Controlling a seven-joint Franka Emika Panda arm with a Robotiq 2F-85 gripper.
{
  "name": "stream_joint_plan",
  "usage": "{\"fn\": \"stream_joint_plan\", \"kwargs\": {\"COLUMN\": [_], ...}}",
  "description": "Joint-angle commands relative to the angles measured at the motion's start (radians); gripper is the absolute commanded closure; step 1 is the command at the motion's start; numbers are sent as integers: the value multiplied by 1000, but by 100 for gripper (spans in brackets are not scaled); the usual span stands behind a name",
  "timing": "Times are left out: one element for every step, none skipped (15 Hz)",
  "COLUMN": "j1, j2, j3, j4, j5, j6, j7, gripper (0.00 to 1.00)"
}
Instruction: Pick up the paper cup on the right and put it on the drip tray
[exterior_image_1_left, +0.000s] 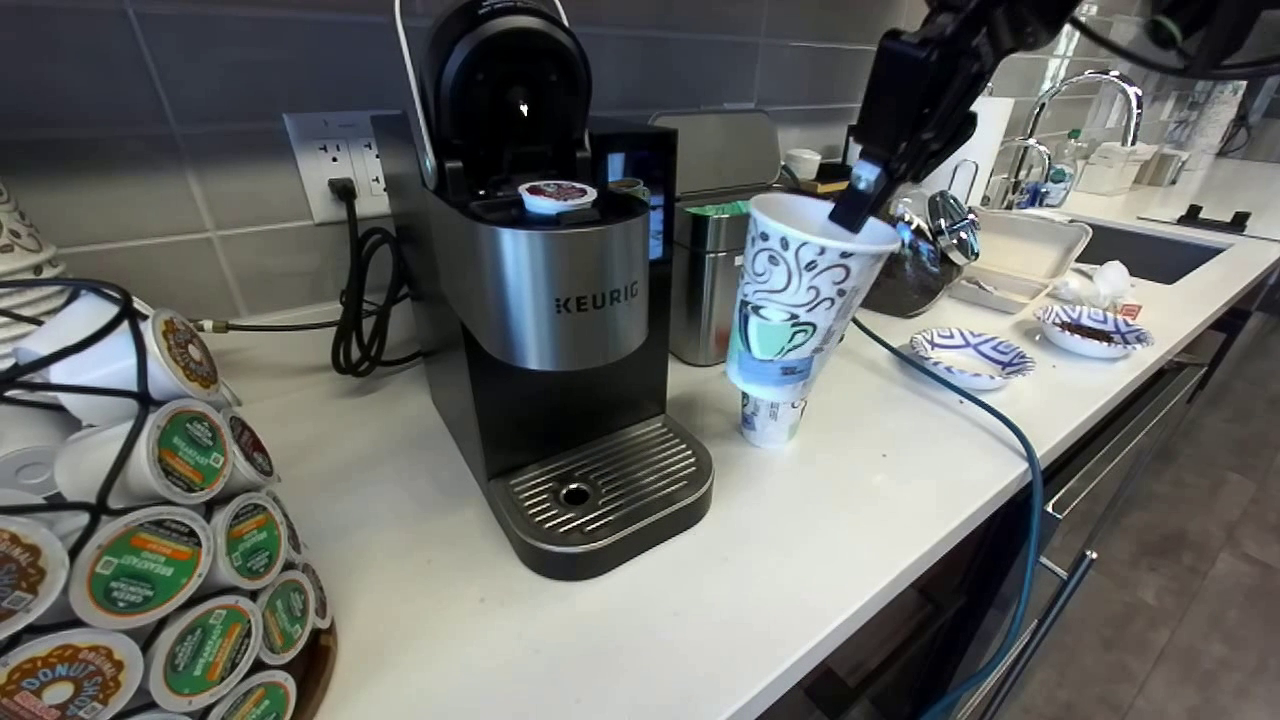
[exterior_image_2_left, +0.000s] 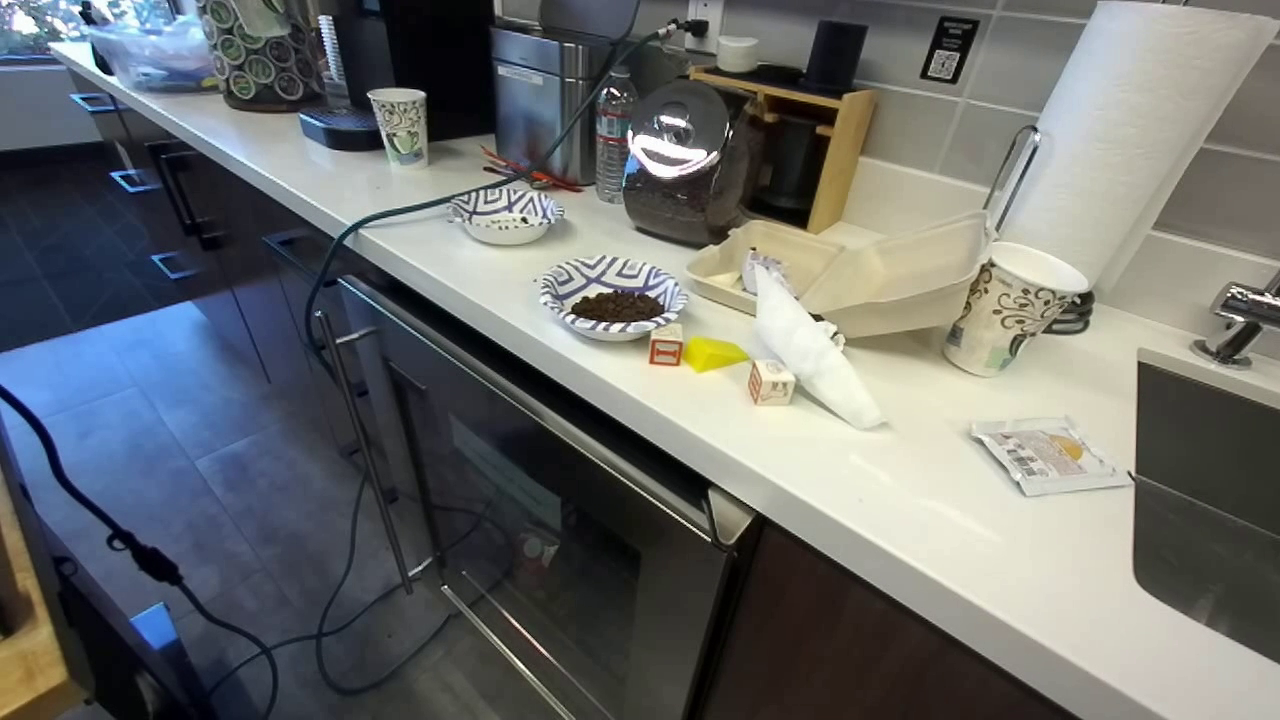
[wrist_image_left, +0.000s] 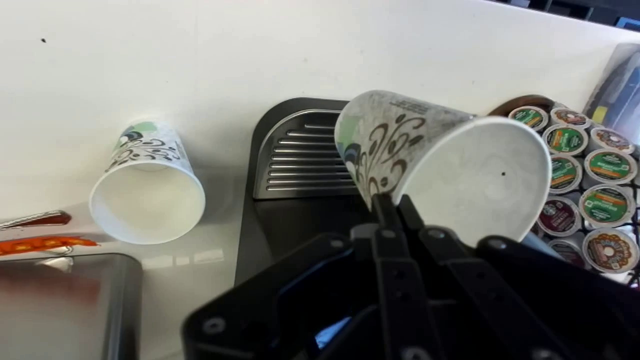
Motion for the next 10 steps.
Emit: {"fn": "stream_joint_plan", "kwargs": {"j1": [8, 11, 16, 21, 26, 31, 36, 40, 45, 48], "j2": [127, 153, 180, 204, 226, 243, 261, 276, 286, 299], "j3": [17, 19, 20, 18, 16, 14, 12, 10, 8, 7], "j4": [79, 88, 98, 108, 117, 127, 140, 151, 158, 168], "j5": [-61, -67, -91, -115, -134, -148, -162, -172, -181, -181], "j6": [46, 61, 72, 77, 75, 74, 67, 63, 68, 74], "j7": [67, 77, 98, 117, 133, 147, 160, 172, 187, 202], "gripper": [99, 99, 99, 99, 99, 99, 99, 99, 99, 99]}}
